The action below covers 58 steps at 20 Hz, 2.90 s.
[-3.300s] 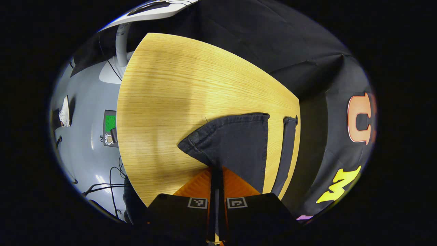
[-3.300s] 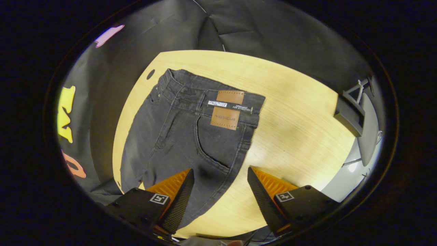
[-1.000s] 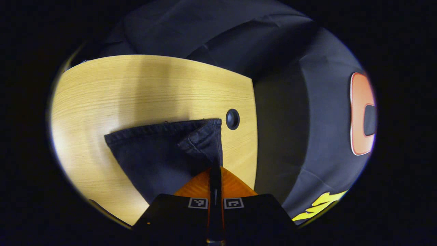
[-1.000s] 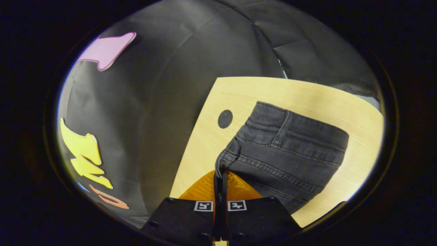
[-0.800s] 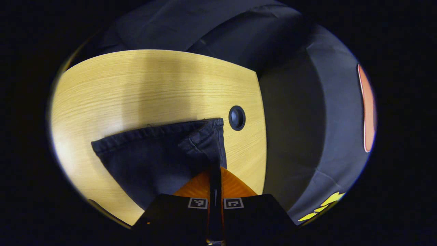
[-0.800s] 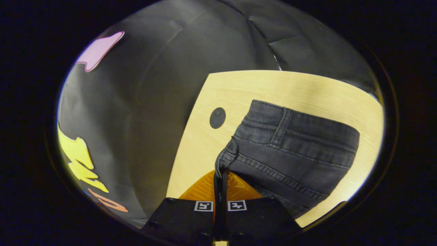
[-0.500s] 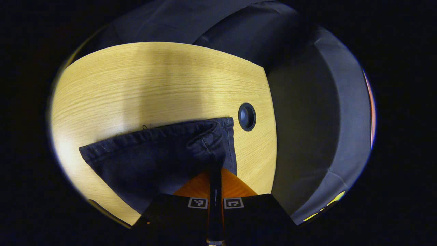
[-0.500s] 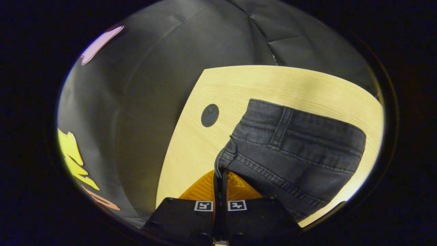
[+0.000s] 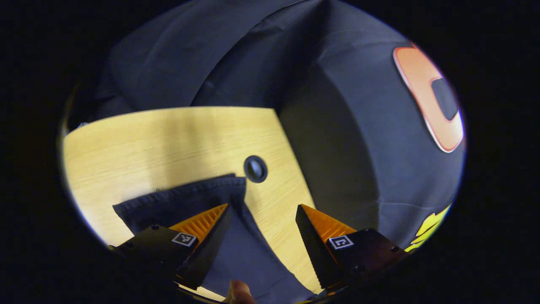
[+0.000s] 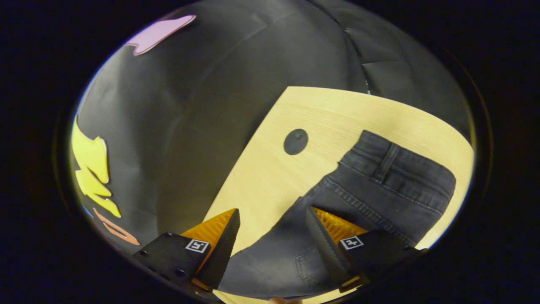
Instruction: Grasp the waist and the cuffs of the jeans and fold them to make the two legs overlap; first hold the waist and fold one-third of the jeans toward the cuffs, then hold the cuffs and fold the remaining one-third in the same direction to finish folding.
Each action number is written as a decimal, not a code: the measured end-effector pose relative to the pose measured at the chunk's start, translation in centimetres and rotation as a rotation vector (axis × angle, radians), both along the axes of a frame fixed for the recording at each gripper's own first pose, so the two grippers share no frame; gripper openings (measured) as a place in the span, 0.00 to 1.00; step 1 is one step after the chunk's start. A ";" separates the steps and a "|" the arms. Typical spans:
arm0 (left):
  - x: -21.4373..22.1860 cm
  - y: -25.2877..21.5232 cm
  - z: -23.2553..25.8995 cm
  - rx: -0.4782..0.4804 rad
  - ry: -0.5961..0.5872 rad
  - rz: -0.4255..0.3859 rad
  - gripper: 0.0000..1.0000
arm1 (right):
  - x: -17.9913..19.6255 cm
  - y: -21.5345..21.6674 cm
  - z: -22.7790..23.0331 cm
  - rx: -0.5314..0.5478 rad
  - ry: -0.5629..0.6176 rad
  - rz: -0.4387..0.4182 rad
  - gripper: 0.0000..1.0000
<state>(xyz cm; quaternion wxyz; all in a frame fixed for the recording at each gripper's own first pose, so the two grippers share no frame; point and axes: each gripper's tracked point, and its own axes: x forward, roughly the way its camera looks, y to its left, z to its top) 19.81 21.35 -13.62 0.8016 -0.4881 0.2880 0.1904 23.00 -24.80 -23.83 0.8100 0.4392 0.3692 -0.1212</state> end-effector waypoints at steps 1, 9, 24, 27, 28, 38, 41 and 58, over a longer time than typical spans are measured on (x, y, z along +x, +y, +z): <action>0.3 -0.3 1.2 0.038 -0.039 -0.013 0.98 | 0.0 0.5 1.4 -0.016 -0.021 0.012 0.96; -5.7 -1.2 15.8 0.659 -0.264 -0.253 0.98 | -9.1 -2.4 5.9 -0.121 -0.041 0.026 0.96; -15.6 -8.6 24.5 1.049 -0.546 -0.405 0.97 | -20.3 -5.3 -2.2 0.031 0.110 -0.194 0.96; -18.0 -10.6 24.3 1.029 -0.556 -0.444 0.97 | -18.3 -4.4 -3.0 0.061 0.095 -0.213 0.96; -18.1 -11.0 24.5 1.025 -0.561 -0.451 0.96 | -17.6 -4.0 -3.4 0.081 0.095 -0.228 0.96; -19.3 -10.2 25.0 0.996 -0.527 -0.443 0.97 | -14.8 -3.7 -6.2 0.108 0.078 -0.383 0.18; -19.9 -9.4 25.0 0.999 -0.531 -0.429 0.97 | -14.9 -3.7 -6.2 0.026 0.093 -0.347 0.01; -20.4 -7.8 25.6 1.008 -0.520 -0.391 0.97 | -9.7 3.3 7.4 -0.375 -0.159 -0.052 0.01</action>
